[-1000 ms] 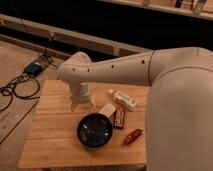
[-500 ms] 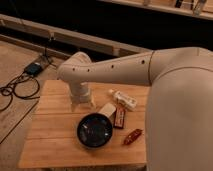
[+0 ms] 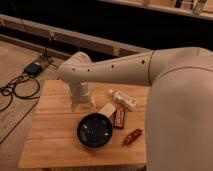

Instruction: Place the eraser in the ceramic cup

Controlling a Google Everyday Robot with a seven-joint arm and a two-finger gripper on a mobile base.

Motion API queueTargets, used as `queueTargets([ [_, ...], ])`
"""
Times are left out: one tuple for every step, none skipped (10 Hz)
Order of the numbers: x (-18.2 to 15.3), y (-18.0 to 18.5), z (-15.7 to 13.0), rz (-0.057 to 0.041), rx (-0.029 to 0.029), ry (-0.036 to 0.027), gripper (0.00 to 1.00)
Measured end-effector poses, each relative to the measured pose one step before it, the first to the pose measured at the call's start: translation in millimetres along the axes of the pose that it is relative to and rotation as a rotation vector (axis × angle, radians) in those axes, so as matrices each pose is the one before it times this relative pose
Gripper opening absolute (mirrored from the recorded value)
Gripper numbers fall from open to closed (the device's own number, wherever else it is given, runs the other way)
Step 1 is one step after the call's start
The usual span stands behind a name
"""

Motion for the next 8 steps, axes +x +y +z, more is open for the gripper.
queueTargets([
  [0.00, 0.03, 0.00, -0.00008, 0.00001, -0.00003, 0.65],
  [0.00, 0.00, 0.00, 0.00001, 0.00001, 0.00000, 0.65],
  [0.00, 0.04, 0.00, -0.00007, 0.00001, 0.00000, 0.65],
  [0.02, 0.09, 0.01, -0.00015, -0.00002, 0.00005, 0.65],
  [-0.07, -0.09, 0.07, -0.00024, -0.00005, 0.00016, 0.65],
  [-0.68, -0.71, 1.17, -0.00348, -0.00063, 0.00202, 0.65],
  [-1.95, -5.89, 4.00, -0.00500, 0.00523, 0.00827, 0.65],
  [-6.08, -17.83, 7.74, 0.00144, 0.01384, 0.00901, 0.65],
])
